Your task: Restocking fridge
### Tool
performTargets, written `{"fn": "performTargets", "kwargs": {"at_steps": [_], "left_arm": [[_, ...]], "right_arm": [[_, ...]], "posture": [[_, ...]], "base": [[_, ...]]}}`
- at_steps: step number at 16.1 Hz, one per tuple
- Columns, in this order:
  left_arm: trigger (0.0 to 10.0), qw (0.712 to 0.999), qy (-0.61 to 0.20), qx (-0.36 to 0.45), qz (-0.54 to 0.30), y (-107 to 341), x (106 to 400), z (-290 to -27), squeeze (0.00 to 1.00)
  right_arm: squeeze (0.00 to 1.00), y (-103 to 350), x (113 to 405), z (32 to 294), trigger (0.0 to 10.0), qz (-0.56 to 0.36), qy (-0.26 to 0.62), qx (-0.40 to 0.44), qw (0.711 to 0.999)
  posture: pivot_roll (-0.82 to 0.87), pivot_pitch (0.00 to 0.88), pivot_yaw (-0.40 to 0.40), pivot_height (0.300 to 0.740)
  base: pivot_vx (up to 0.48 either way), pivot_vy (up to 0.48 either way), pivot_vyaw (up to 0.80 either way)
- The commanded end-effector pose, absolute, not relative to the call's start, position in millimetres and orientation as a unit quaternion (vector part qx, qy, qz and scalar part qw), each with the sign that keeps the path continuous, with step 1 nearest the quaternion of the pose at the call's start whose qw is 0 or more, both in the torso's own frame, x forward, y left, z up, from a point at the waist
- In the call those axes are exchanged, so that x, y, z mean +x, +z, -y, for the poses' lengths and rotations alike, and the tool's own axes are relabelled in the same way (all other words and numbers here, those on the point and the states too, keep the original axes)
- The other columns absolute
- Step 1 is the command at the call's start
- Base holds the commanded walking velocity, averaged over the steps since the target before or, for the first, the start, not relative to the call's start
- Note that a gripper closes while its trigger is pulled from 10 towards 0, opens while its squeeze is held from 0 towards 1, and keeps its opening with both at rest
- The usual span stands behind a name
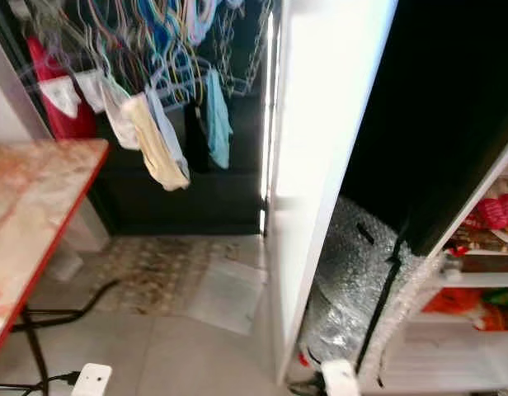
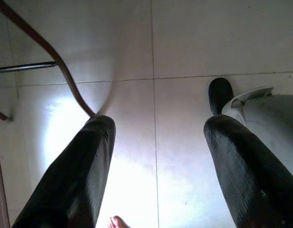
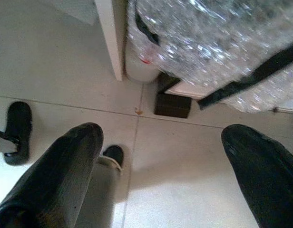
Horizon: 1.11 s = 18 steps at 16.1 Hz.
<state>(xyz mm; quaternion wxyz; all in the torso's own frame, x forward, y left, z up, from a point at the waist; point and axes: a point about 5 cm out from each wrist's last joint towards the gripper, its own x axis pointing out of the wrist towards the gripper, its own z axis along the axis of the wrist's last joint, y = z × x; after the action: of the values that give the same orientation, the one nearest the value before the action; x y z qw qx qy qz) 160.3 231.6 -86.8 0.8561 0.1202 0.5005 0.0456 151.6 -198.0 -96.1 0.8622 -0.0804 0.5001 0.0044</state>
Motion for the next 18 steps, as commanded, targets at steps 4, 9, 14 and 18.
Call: {"fn": "performTargets", "kwargs": {"at_steps": [4, 9, 14, 18], "left_arm": [[10.0, 0.856, 0.034, 0.130, -0.500, -86.1, 163.6, -229.2, 0.00], [10.0, 0.856, 0.034, 0.129, -0.500, -86.1, 163.7, -229.1, 0.00], [10.0, 0.856, 0.039, 0.124, -0.500, -86.3, 163.1, -229.1, 0.00], [10.0, 0.857, 0.040, 0.121, -0.499, -86.4, 163.2, -228.7, 0.00]], "right_arm": [[0.00, -98.2, 144.3, 203.3, 10.0, -0.511, -0.008, -0.069, 0.857], [0.00, -97.9, 144.8, 203.2, 10.0, -0.508, -0.009, -0.064, 0.859], [0.00, -98.1, 144.5, 203.1, 10.0, -0.509, -0.006, -0.066, 0.858], [0.00, -98.1, 144.4, 203.5, 10.0, -0.509, -0.006, -0.067, 0.858]], "posture": [[-0.12, 0.000, -0.002, 0.740], [-0.12, 0.000, -0.002, 0.740], [-0.12, 0.000, -0.002, 0.740], [-0.12, 0.000, -0.004, 0.740]], "base": [[0.000, -0.080, 0.00], [0.000, -0.333, 0.00], [0.000, -0.251, 0.00], [0.000, 0.000, 0.00]]}}
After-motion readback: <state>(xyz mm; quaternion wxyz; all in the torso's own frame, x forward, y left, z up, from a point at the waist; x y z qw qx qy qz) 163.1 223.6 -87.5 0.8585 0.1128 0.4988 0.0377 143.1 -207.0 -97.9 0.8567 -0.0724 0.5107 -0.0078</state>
